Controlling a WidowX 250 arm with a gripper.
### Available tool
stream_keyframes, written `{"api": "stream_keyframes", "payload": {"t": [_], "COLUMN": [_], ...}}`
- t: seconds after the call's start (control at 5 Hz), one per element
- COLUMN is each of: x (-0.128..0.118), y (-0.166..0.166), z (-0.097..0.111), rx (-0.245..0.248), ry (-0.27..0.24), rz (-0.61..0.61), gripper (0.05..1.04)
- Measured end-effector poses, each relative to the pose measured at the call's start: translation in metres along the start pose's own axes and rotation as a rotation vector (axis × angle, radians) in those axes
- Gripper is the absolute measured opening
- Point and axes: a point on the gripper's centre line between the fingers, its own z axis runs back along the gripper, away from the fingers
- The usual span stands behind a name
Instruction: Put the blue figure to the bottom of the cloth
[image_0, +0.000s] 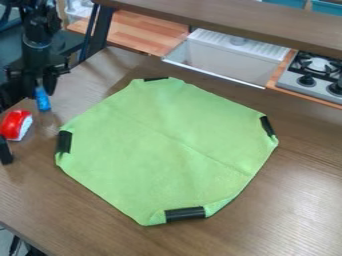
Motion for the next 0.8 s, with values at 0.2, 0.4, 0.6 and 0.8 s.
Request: {"api": "stream_keyframes", "payload": {"t": [0.2,0.4,0.6,0.8], "x": [-0.003,-0.015,-0.028,-0.048], "y": [0.000,-0.012,-0.033,-0.043], "z": [0.001,0.007,0.036,0.073], "rx": [0.000,-0.013,-0.083,-0.176], "ry": [0.022,0.083,0.144,0.187], "rz": [0.013,-0.004,-0.028,-0.102], "gripper": [0.367,0.367,0.367,0.367]}}
